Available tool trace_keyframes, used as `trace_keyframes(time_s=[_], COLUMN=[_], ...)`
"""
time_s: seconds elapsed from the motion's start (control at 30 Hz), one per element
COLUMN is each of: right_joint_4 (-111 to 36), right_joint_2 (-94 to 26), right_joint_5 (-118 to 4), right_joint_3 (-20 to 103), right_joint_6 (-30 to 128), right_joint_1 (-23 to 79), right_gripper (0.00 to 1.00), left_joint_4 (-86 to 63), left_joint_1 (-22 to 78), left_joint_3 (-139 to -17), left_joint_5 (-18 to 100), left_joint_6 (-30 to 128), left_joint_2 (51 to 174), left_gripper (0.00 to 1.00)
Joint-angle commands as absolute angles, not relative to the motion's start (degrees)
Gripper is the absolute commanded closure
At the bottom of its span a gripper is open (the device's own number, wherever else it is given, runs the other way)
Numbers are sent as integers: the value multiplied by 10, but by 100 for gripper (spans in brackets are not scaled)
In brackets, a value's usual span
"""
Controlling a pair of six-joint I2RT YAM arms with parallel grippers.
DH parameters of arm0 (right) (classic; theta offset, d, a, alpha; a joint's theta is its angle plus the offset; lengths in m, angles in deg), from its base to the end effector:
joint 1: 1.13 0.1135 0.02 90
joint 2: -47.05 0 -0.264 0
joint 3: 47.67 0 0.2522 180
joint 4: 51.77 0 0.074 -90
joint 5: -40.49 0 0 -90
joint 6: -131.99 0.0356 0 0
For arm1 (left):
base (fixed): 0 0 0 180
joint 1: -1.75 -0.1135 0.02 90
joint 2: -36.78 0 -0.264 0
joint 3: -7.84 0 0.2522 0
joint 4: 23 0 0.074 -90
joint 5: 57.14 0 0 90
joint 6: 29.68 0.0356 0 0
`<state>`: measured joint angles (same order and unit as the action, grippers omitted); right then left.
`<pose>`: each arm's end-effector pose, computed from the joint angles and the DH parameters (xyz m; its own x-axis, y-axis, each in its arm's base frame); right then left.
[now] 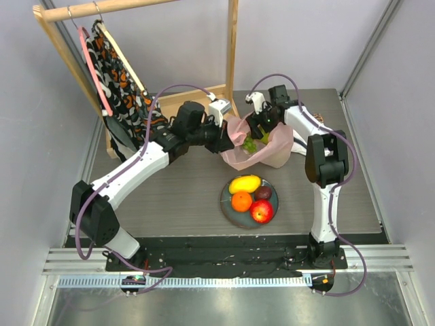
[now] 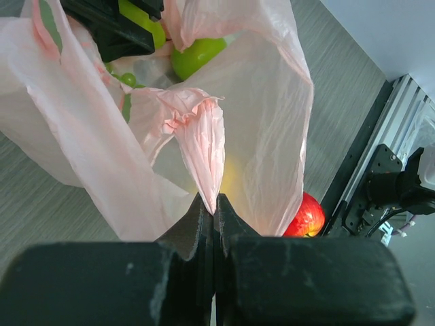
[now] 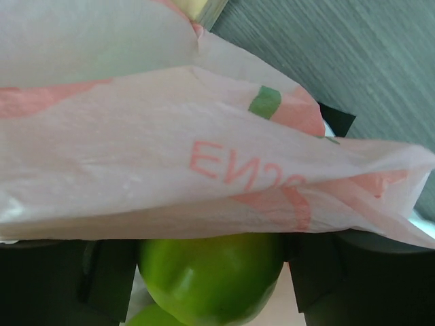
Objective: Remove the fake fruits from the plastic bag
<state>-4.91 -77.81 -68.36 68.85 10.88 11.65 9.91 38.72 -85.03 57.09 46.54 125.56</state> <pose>0.4674 0.1178 0.2051 -0.4846 -0.6113 -0.6257 -0.7470 0.6614 -0.0677 0.2782 -0.2277 0.3441 -0.5731 0.1595 -0.8038 0.7199 0.5666 -0.4008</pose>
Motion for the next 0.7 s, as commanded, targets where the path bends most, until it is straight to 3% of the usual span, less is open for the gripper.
trace_keyframes(time_s=[0.0, 0.13, 0.3, 0.53, 0.67], right_joint_4=[-43, -51, -8, 87, 154], right_joint_2=[-711, -625, -518, -394, -339], right_joint_5=[-700, -720, -787, -833, -831], right_joint_3=[688, 652, 622, 579, 565], right_joint_6=[122, 134, 148, 142, 105], right_joint_1=[116, 116, 121, 158, 238], right_gripper=[39, 52, 60, 57, 57], left_joint_4=[90, 82, 75, 67, 53], left_joint_1=[386, 386, 386, 369, 337], left_joint_3=[-876, -872, -867, -864, -865], left_joint_5=[575, 572, 569, 545, 542], left_joint_6=[476, 479, 482, 463, 428], left_joint_2=[1258, 1256, 1255, 1256, 1261], left_gripper=[100, 100, 100, 100, 100])
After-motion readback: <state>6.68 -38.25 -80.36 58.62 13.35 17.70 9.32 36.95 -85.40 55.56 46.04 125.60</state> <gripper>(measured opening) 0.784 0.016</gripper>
